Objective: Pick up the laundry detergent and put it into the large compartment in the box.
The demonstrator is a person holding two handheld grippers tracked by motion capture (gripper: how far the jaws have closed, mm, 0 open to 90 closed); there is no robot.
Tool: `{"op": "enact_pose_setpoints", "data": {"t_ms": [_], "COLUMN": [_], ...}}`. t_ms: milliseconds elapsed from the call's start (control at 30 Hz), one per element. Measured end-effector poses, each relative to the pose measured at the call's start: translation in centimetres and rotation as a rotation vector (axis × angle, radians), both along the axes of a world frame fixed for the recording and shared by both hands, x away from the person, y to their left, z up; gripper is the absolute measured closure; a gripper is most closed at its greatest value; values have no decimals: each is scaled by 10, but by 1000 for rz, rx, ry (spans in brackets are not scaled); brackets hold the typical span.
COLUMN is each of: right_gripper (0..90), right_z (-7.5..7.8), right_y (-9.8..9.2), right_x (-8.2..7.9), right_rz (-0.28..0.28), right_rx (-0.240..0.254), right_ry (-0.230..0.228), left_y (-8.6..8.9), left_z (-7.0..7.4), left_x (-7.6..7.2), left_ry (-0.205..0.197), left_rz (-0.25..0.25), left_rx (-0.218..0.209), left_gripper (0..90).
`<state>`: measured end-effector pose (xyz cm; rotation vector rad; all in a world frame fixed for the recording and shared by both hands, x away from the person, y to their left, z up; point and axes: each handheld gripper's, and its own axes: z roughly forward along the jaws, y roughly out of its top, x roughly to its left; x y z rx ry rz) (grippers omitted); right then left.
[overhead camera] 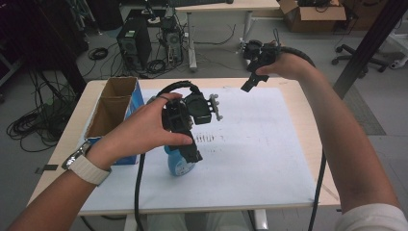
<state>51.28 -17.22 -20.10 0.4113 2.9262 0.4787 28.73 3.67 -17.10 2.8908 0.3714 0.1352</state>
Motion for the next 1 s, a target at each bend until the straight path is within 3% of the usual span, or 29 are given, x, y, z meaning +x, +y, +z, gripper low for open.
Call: {"op": "enact_pose_setpoints", "data": {"t_ms": [200,367,500,767,1000], "right_gripper": [110,110,110,110,110], "right_z": [2,3,4,5,6], "right_y": [0,0,0,1,2], "right_x": [-1,-4,-5,-7,-9], "right_rz": [8,7,8,9,10], "right_rx": [4,3,1,2,1], "right_ry": [-7,-7,-11,-11,-15], "left_y": [-1,0,2,16,23], "left_z": [4,7,11,13,14], "left_x": [-1,-1,0,10,14], "left_ry": [-7,-19,-37,-52,-38], "left_rz": [3,40,93,263,331], "left_rx": [0,-3,-6,-10,-16], "left_gripper": [65,64,63,63,63]}}
